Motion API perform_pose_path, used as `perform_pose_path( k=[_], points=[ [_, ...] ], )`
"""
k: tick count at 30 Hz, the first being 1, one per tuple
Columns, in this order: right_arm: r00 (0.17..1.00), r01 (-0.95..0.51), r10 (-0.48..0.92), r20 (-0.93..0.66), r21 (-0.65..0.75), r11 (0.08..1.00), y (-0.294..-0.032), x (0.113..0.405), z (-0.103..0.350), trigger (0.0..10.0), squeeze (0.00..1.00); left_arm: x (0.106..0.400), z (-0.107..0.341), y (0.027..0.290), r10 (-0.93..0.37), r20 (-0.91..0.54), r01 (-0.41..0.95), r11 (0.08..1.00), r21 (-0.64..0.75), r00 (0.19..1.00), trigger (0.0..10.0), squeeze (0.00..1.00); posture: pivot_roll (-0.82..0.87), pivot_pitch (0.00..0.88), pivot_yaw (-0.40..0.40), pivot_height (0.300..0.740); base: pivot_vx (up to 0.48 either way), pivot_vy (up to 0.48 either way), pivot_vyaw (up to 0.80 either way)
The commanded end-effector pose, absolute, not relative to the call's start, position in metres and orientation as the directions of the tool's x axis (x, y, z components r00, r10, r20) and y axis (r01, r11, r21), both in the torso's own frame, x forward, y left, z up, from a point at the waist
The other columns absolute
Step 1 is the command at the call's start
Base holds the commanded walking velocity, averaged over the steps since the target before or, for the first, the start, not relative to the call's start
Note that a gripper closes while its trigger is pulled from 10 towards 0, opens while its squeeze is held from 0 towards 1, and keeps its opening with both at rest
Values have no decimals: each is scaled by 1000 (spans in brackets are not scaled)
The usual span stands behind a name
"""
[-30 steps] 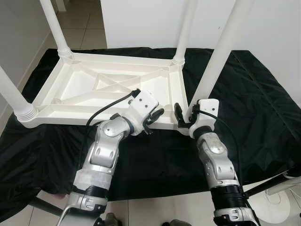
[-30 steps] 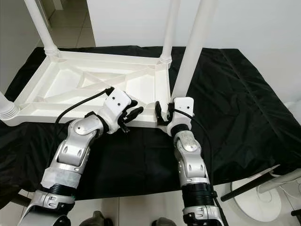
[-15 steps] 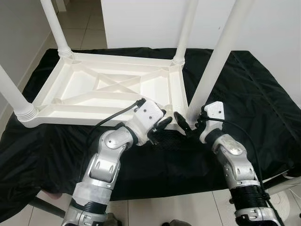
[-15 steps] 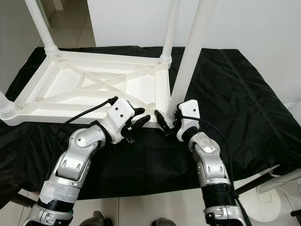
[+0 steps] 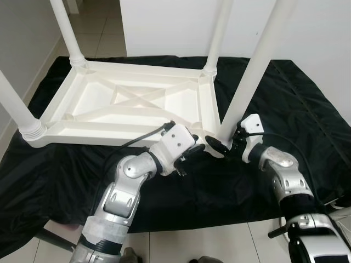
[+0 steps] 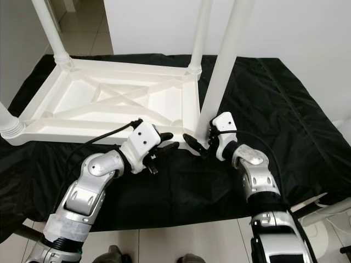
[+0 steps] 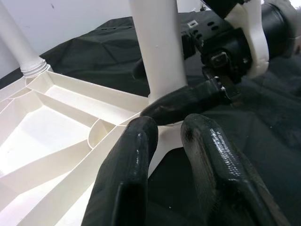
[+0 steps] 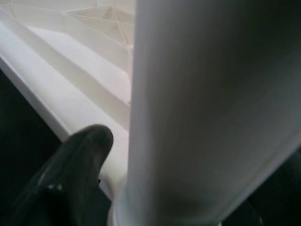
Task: Building children table
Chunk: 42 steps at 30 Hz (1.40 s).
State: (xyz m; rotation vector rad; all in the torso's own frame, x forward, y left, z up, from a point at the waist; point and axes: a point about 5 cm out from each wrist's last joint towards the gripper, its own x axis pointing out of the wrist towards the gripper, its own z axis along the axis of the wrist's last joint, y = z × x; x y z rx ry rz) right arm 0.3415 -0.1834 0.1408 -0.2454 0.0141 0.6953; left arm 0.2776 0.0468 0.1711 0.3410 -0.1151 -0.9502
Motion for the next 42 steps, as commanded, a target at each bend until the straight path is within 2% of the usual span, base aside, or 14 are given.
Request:
perform_pose_path(
  k=[1, 4, 5, 6, 18, 19, 21, 22, 32, 34, 35, 39, 41, 42],
  points=[
    [750, -660, 645, -145, -233, 715, -182, 346, 135, 7333, 0, 277, 175, 46, -811, -34, 769, 539, 345, 584, 10000, 0, -33, 0, -27, 740, 0, 0, 0],
    [746, -664, 647, -156, -231, 711, -181, 348, 134, 6980, 0, 278, 176, 45, -811, -33, 768, 539, 346, 584, 10000, 0, -32, 0, -27, 740, 0, 0, 0],
    [740, -671, 653, -161, -233, 704, -180, 351, 134, 1569, 0, 278, 177, 45, -811, -31, 766, 539, 350, 584, 10000, 0, -29, 0, -25, 740, 0, 0, 0],
    [737, -674, 655, -163, -228, 702, -179, 352, 134, 0, 0, 279, 178, 44, -810, -29, 765, 539, 352, 585, 10000, 0, -28, 0, -25, 740, 0, 0, 0],
    [737, -675, 653, -175, -226, 702, -184, 350, 124, 0, 0, 280, 181, 43, -809, -24, 759, 541, 363, 588, 10000, 0, -30, 0, -25, 740, 0, 0, 0],
    [745, -667, 644, -173, -217, 713, -185, 348, 121, 1569, 0, 280, 181, 43, -808, -25, 758, 541, 363, 589, 10000, 0, -39, 0, -17, 740, 0, 0, 0],
    [745, -667, 644, -173, -217, 713, -185, 348, 121, 1569, 0, 280, 181, 43, -808, -25, 758, 541, 363, 589, 10000, 0, -39, 0, -17, 740, 0, 0, 0],
    [770, -638, 617, -162, -172, 751, -186, 347, 117, 10000, 0, 282, 181, 41, -807, -25, 758, 542, 364, 590, 10000, 0, -47, 0, -13, 740, 0, 0, 0],
    [893, -451, 443, -82, -183, 874, -172, 352, 123, 10000, 0, 292, 182, 40, -759, -26, 718, 603, 347, 651, 10000, 0, -61, 0, -6, 740, 0, 0, 0],
    [893, -451, 443, -82, -183, 874, -172, 352, 123, 10000, 0, 292, 182, 40, -759, -26, 718, 603, 347, 651, 10000, 0, -61, 0, -6, 740, 0, 0, 0],
    [926, -378, 375, -48, -173, 910, -164, 349, 124, 10000, 0, 293, 183, 41, -755, -33, 715, 606, 349, 655, 10000, 0, -58, 0, -8, 740, 0, 0, 0],
    [940, -341, 341, -33, -169, 925, -160, 347, 124, 10000, 0, 295, 182, 42, -749, -46, 714, 609, 347, 661, 10000, 0, -58, 0, -8, 740, 0, 0, 0],
    [984, -176, 173, -38, -120, 977, -147, 340, 116, 10000, 0, 298, 179, 47, -721, -65, 694, 634, 340, 690, 10000, 0, -53, 0, -11, 740, 0, 0, 0],
    [984, -176, 173, -38, -120, 977, -147, 340, 116, 10000, 0, 298, 179, 47, -721, -65, 694, 634, 340, 690, 10000, 0, -53, 0, -11, 740, 0, 0, 0]
  ],
)
